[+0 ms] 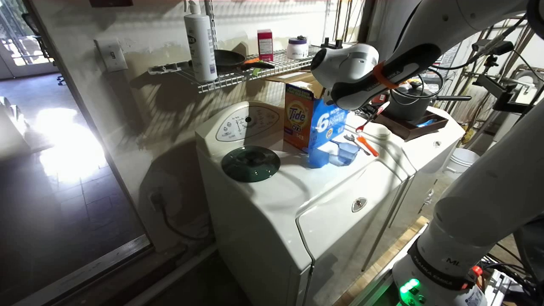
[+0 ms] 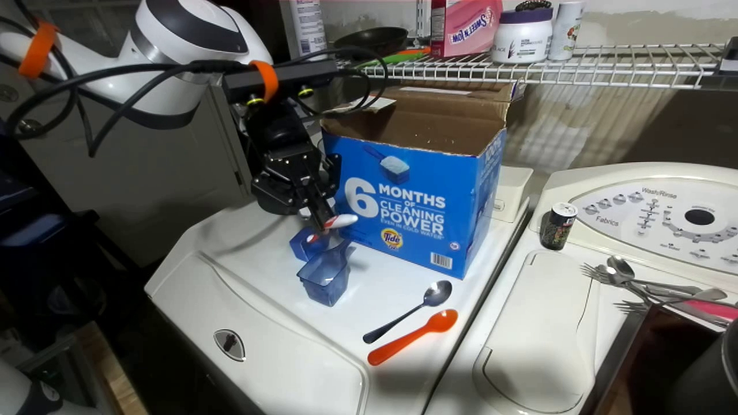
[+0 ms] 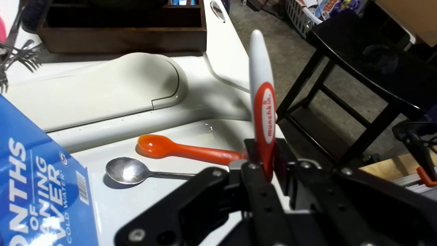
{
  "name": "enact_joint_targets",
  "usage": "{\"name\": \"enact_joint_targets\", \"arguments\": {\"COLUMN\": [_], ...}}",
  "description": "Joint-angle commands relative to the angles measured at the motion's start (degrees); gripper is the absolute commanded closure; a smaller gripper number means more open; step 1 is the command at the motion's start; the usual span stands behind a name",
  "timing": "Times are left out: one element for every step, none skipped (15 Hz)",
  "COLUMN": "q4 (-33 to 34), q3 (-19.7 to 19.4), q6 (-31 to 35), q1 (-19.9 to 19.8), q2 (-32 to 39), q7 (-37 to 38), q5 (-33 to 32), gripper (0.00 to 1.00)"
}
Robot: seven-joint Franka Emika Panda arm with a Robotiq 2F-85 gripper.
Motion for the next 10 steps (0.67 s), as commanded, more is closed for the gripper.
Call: {"name": "enact_joint_targets", "arguments": {"q4": [1.06,1.26,1.51,1.62,1.8,2.01,2.17,2.38,2.62,2.89], "q3": [0.31,0.38,0.44,0.49,0.56,0.7,0.84,1.02,1.22,1.48], "q6": [-1.66,-1.89,-2.1,-2.2,-2.4,-2.85,-2.99,-3.48,-3.95,-4.59], "q1": [0.62,0.65,0.71,0.8,0.94,1.1,1.25,1.37,1.51,1.68], "q2": [1.73,2.06,2.41,2.68,3.06,3.47,3.76,4.07,4.4,4.77], "q7": [2.41,2.68,2.87,3.13,3.27,3.42,3.5,3.66,3.8,3.96], "q5": [-3.18,-3.75,-4.19,-4.73,-5.12,-5.43,-5.66,-5.89,-6.19,-6.52], "gripper": [0.96,0.96,0.96,0.96,0.96,0.96,0.96,0.96,0.96,0.96]}}
